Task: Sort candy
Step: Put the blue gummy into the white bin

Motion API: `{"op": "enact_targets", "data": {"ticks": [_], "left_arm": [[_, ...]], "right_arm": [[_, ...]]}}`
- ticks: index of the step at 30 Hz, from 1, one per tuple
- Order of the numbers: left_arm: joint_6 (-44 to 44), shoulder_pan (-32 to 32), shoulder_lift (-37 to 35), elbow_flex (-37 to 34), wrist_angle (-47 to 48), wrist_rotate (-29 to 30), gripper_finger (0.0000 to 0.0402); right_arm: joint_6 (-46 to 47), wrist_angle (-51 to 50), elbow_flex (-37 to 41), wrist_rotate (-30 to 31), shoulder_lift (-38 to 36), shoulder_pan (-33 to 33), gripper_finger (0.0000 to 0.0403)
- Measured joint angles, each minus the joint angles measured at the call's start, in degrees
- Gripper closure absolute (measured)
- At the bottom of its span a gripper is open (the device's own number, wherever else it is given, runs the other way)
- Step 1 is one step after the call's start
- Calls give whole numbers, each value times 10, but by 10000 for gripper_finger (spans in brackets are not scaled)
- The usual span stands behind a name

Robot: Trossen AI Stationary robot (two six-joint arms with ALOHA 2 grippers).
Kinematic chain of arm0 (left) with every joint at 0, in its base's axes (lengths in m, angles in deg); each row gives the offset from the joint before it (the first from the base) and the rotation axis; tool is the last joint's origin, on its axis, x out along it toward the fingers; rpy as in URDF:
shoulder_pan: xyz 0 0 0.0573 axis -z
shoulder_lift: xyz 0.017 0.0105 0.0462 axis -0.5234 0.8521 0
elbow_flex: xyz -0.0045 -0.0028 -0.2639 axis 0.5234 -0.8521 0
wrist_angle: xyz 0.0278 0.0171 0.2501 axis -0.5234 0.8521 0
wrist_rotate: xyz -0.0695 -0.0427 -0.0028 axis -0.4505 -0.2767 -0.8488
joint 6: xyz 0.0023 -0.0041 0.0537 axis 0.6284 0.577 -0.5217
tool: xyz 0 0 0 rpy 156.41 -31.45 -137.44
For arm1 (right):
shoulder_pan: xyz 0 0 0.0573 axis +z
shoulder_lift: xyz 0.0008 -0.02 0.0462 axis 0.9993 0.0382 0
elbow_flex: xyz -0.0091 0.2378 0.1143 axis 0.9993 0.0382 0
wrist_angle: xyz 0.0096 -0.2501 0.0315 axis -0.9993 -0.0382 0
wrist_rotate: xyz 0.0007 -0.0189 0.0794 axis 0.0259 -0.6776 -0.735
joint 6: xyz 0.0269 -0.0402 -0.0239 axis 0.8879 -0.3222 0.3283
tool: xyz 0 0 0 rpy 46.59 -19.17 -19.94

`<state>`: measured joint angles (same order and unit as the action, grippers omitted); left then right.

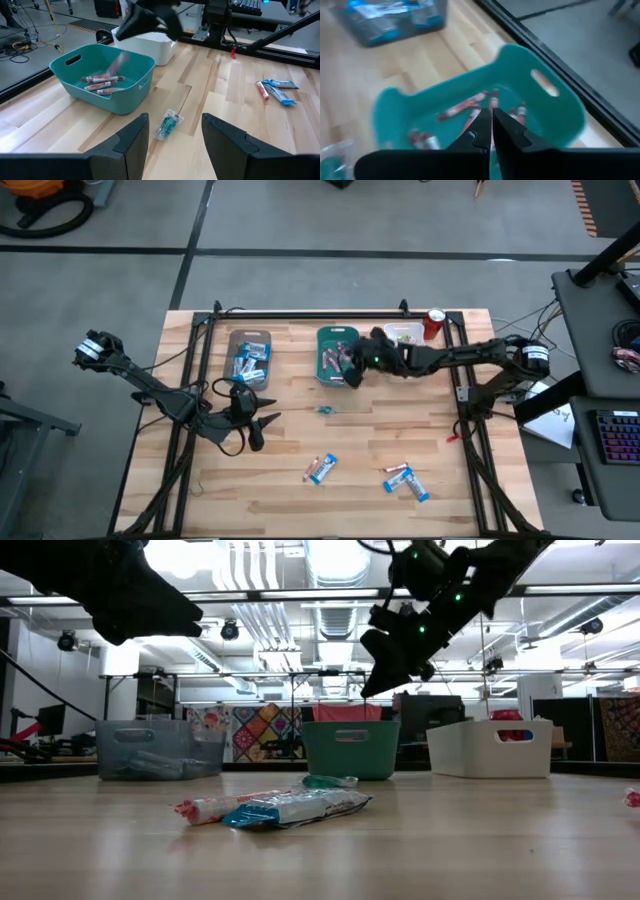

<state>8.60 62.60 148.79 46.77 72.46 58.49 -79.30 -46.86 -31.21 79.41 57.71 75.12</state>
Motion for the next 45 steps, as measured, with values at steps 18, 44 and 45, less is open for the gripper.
{"op": "enact_targets", "data": {"ticks": [18, 44, 45], "left_arm": [[-9, 0, 10, 0, -15, -21, 235], [-231, -58, 378, 82, -387, -213, 237], [-232, -66, 386, 85, -395, -228, 238]], "right_arm": [[46, -8, 0, -115, -45, 1, 312], [145, -140, 8, 79, -153, 352, 318], [149, -142, 9, 85, -153, 364, 317]]}}
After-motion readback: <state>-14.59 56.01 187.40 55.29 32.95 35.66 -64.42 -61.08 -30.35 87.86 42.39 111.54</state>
